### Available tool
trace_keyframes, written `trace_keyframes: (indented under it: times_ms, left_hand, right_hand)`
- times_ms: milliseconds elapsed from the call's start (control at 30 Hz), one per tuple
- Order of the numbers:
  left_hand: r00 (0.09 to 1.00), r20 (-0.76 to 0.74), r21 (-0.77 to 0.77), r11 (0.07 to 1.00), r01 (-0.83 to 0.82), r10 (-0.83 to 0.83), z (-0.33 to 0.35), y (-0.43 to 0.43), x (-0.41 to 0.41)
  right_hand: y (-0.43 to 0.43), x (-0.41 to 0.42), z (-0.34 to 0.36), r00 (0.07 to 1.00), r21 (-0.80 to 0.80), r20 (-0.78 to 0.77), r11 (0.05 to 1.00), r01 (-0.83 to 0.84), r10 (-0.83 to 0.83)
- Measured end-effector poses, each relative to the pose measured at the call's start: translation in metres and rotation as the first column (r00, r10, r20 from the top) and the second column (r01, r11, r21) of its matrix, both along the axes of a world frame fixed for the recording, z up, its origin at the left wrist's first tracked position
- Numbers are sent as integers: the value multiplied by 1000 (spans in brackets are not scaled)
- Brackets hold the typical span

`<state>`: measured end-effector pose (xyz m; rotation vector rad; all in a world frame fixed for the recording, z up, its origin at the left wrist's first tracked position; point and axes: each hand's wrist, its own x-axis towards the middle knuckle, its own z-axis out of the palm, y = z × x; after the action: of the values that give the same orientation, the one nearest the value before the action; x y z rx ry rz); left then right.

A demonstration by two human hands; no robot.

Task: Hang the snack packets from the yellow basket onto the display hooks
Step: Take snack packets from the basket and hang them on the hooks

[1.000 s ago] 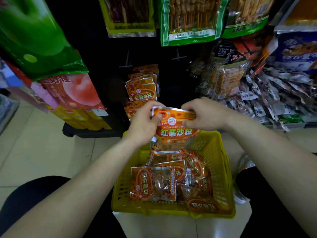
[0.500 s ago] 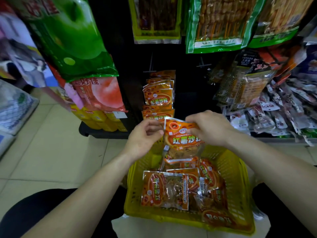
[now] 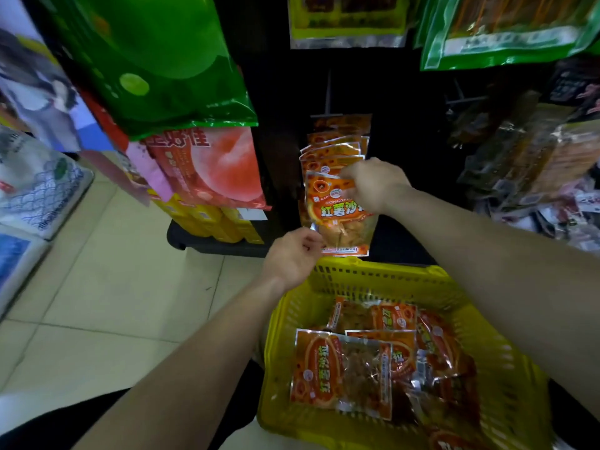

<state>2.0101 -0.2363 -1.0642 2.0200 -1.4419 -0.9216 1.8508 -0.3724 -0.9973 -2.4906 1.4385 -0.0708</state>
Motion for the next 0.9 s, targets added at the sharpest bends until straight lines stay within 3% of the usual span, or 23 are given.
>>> trace_keyframes:
  times_ms: [233,367,467,600,667,767,900]
  left_hand:
    - [998,-34,140,988,63,-59,-65,-61,-6]
    - [999,-42,121,992,29,-24,-77,-83,-3]
    - [999,50,103,995,6,-11,-78,-89,0]
    - [990,125,189,981,49,-73,-76,-78,-1]
    - [993,81,203,977,64,-82,-75,-74,-2]
    - [991,-105,234,967,102,-79,-76,-72,-1]
    - [986,-128,240,961,136,-107,-79,-78,-1]
  right_hand:
    - [-29,6,-53,999,-113,38,993,17,-13]
    - [-44,4,-67,997,-143,62,988,50,-42]
    - [-53,6,-69,995,-99,92,993,59,-50]
    - [-46,6,-76,998,-5,36,999,-42,42]
    - [-38,6,-80,998,3,24,999,-54,54]
    - [-34,8,-81,999,-37,31,998,-43,44]
    - [-34,13,-79,997,-89,30,994,-65,68]
